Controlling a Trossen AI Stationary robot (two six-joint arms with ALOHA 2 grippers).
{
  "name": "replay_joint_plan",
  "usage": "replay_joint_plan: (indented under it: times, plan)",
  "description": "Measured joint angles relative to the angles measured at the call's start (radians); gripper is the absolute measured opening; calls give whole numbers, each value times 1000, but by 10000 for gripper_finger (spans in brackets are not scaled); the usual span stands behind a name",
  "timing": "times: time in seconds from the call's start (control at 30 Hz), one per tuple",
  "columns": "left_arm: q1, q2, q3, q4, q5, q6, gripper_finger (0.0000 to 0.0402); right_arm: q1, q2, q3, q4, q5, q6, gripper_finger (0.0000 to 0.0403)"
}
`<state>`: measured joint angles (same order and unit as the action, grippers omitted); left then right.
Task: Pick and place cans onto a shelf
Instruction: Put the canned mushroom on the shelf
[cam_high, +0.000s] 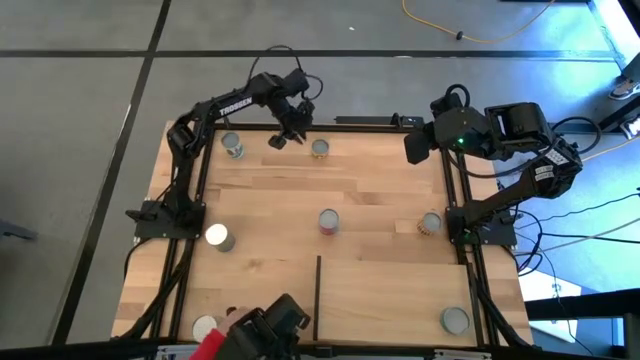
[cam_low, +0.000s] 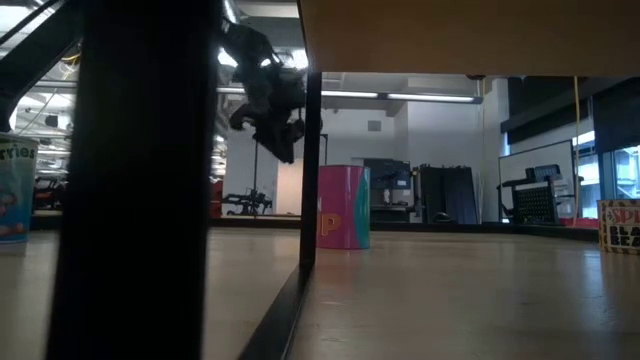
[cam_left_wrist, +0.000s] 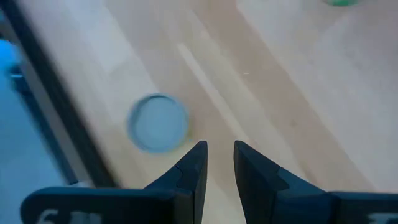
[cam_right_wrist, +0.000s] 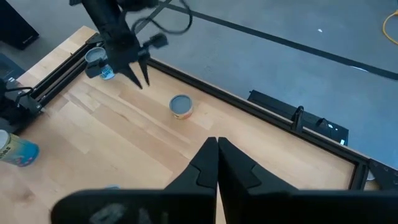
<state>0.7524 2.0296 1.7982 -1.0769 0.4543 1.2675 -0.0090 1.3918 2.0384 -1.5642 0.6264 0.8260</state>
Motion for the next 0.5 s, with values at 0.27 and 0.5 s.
replay_joint_plan:
  times: [0.27,0.5]
  plan:
    - [10,2,-137,171,-50,49,72,0,0,0,0,0,-19,5]
    - [1,2,-169,246,-48,100,72,0,0,0,0,8,-19,5]
